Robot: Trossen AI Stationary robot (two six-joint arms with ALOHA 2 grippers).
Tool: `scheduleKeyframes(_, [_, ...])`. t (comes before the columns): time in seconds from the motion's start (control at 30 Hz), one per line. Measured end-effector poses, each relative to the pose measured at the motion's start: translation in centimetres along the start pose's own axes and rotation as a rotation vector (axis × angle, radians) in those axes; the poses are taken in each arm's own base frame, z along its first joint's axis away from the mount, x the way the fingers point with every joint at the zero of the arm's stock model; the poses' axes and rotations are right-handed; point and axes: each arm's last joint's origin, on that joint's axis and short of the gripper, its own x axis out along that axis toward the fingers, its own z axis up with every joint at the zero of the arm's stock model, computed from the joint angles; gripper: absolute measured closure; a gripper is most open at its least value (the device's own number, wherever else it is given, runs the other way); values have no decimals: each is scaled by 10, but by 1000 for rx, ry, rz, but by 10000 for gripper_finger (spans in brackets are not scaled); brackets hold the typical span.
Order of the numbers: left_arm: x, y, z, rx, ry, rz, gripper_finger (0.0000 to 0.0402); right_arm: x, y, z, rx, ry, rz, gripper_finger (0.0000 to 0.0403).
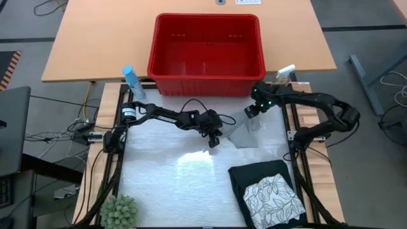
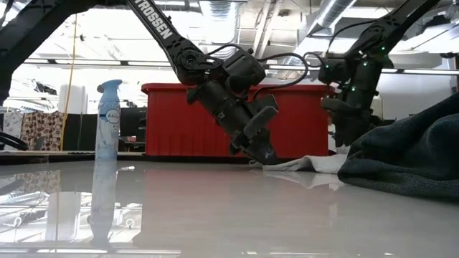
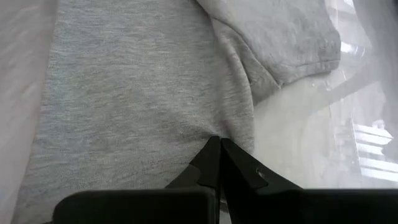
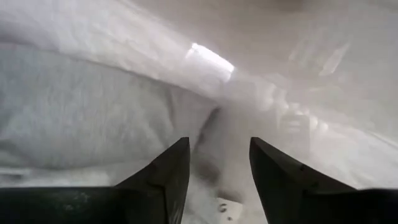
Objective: Fold laundry
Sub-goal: Fold the gray boxer shorts
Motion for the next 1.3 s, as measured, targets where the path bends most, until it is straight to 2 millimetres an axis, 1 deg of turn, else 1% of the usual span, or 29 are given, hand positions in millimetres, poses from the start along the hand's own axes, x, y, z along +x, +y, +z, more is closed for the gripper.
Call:
scheduleKeyframes(0.17, [0, 0, 0, -1, 0, 0, 401, -8, -14, 1, 23, -12, -9, 220])
scheduleKeyframes(0.23, [0, 0, 0, -1, 0, 0, 401, -9, -16, 1, 6, -7, -8, 220])
scheduleKeyframes(0.33, [0, 0, 0, -2, 0, -1, 401, -9, -14, 1, -66, -4, 22, 221])
scheduleKeyframes(0.4, [0, 0, 0, -1, -1, -1, 401, -15, -8, -1, -193, -17, 100, 224])
scheduleKeyframes(0.5, [0, 0, 0, 1, -3, 0, 401, -31, 5, -11, -389, -40, 211, 232])
scheduleKeyframes(0.6, [0, 0, 0, 0, -6, 13, 401, -47, 19, -28, -591, -31, 257, 237])
scheduleKeyframes(0.7, [0, 0, 1, -7, -15, 12, 401, -55, 31, -49, -821, 46, 262, 238])
scheduleKeyframes(0.9, [1, 0, 2, -16, -22, 12, 401, -52, 60, -81, -1173, 178, 195, 231])
scheduleKeyframes(1.0, [1, 0, 2, -16, -22, 12, 401, -47, 79, -94, -1356, 177, 156, 227])
scheduleKeyframes(1.13, [1, 0, 2, -16, -24, 12, 401, -41, 97, -111, -1573, 179, 102, 224])
scheduleKeyframes(1.2, [1, 0, 2, -16, -25, 12, 401, -37, 103, -120, -1652, 212, 111, 224])
scheduleKeyframes(1.3, [1, 0, 2, -12, -25, 13, 401, -29, 112, -129, -1724, 257, 109, 224])
